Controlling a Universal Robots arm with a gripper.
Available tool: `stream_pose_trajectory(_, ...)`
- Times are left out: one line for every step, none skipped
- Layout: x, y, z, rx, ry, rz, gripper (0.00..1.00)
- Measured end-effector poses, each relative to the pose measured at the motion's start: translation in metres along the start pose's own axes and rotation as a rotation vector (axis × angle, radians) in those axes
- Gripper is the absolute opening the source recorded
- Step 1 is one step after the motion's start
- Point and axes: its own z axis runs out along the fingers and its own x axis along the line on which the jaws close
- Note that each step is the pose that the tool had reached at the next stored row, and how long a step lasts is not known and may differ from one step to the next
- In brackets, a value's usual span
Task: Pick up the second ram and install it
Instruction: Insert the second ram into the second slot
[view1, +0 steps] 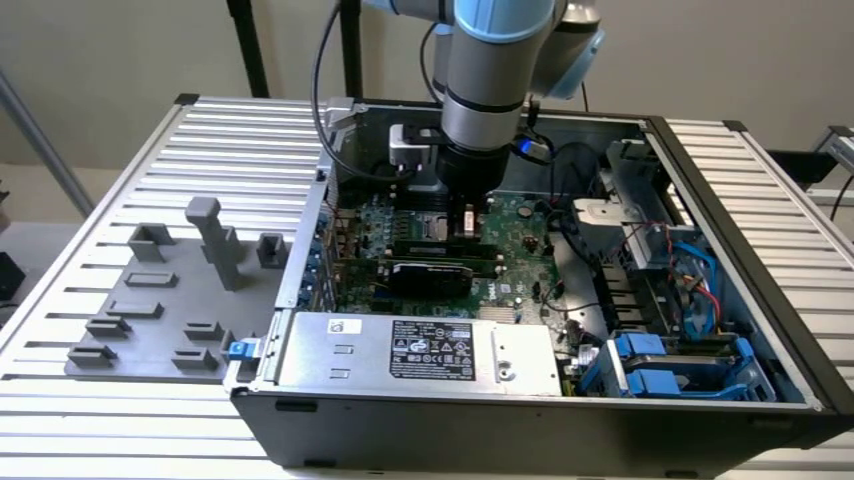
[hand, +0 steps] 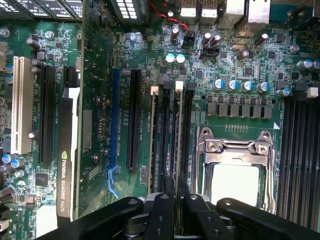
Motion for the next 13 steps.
stream_pose_trajectory(0.000, 0.0000, 0.0001, 0.0000, 0.0000, 0.000, 0.14)
stream_pose_trajectory(0.000, 0.0000, 0.0001, 0.0000, 0.0000, 0.000, 0.14)
stream_pose_trajectory(0.000, 0.0000, 0.0003, 0.0001, -0.0001, 0.000, 0.14)
stream_pose_trajectory(0.000, 0.0000, 0.0003, 0.0001, -0.0003, 0.000, 0.15)
stream_pose_trajectory(0.000, 0.0000, 0.0003, 0.0001, -0.0002, 0.000, 0.15)
stream_pose_trajectory(0.000, 0.0000, 0.0003, 0.0001, -0.0002, 0.000, 0.15)
stream_pose_trajectory(0.000, 0.0000, 0.0002, 0.0001, -0.0005, 0.000, 0.22)
stream_pose_trajectory(0.000, 0.0001, -0.0007, 0.0001, -0.0012, 0.000, 0.22)
stream_pose_trajectory(0.000, 0.0001, -0.0030, 0.0001, -0.0019, 0.000, 0.22)
stream_pose_trajectory(0.000, 0.0002, -0.0062, 0.0000, -0.0020, 0.000, 0.22)
stream_pose_trajectory(0.000, 0.0003, -0.0098, 0.0000, -0.0025, 0.000, 0.22)
stream_pose_trajectory(0.000, 0.0004, -0.0135, 0.0000, -0.0025, 0.000, 0.22)
stream_pose_trajectory(0.000, 0.0005, -0.0166, 0.0000, -0.0028, 0.000, 0.22)
